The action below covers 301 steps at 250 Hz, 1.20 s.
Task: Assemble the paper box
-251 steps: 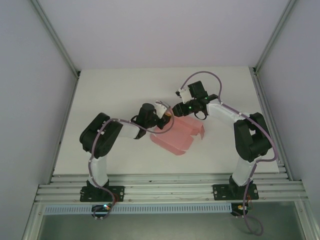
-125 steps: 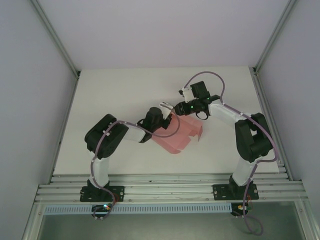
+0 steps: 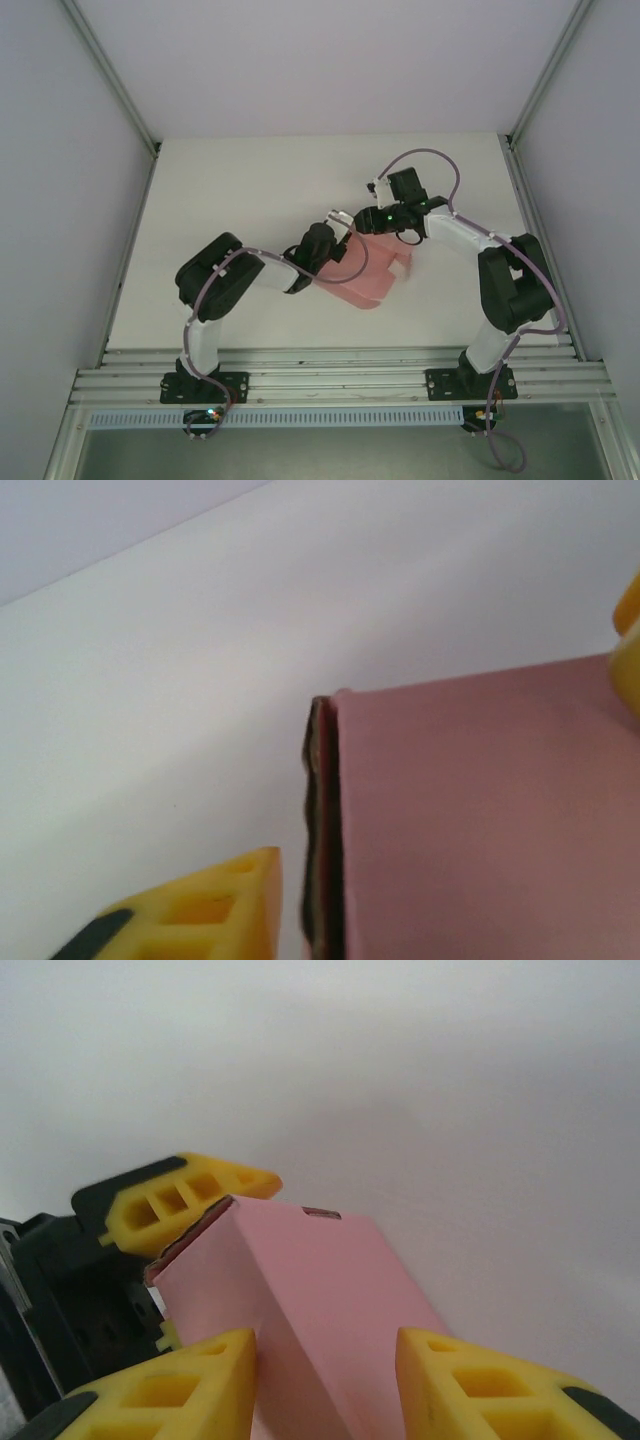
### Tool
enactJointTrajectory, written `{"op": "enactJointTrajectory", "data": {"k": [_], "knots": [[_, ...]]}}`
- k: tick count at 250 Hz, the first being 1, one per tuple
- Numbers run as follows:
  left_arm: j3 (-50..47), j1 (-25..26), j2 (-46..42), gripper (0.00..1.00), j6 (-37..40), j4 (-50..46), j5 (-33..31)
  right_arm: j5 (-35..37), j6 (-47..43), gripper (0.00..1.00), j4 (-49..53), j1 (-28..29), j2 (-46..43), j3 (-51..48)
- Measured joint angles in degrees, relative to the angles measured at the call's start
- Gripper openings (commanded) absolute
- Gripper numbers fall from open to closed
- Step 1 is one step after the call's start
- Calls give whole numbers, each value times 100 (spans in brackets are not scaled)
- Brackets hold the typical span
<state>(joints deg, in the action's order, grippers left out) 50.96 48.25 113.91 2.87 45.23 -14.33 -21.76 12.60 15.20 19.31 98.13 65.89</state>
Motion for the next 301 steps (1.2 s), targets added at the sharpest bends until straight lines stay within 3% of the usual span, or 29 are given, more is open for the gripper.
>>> {"op": "enactJointTrajectory", "data": {"k": [51, 104, 136, 193, 224, 235, 301], "knots": [[-507, -35, -446, 46, -7, -44, 98, -13, -81, 46, 286, 127, -70, 37], [-586, -72, -603, 45, -28, -85, 136, 50, -149, 54, 496, 146, -166, 39], [-422, -208, -511, 32, -101, -107, 247, 70, -155, 56, 546, 118, -179, 39], [-155, -345, -306, 0, -221, -61, 398, 212, -192, 69, 693, -57, -317, 39], [-109, -332, -319, 0, -321, -87, 267, 389, -197, 86, 691, -195, -723, 4], [-109, -334, -376, 0, -363, -168, 179, 479, -203, 100, 688, -232, -973, -59], [-345, -334, -1414, 0, -997, -796, -372, 1366, -188, 100, 734, -332, -2715, -826]]}}
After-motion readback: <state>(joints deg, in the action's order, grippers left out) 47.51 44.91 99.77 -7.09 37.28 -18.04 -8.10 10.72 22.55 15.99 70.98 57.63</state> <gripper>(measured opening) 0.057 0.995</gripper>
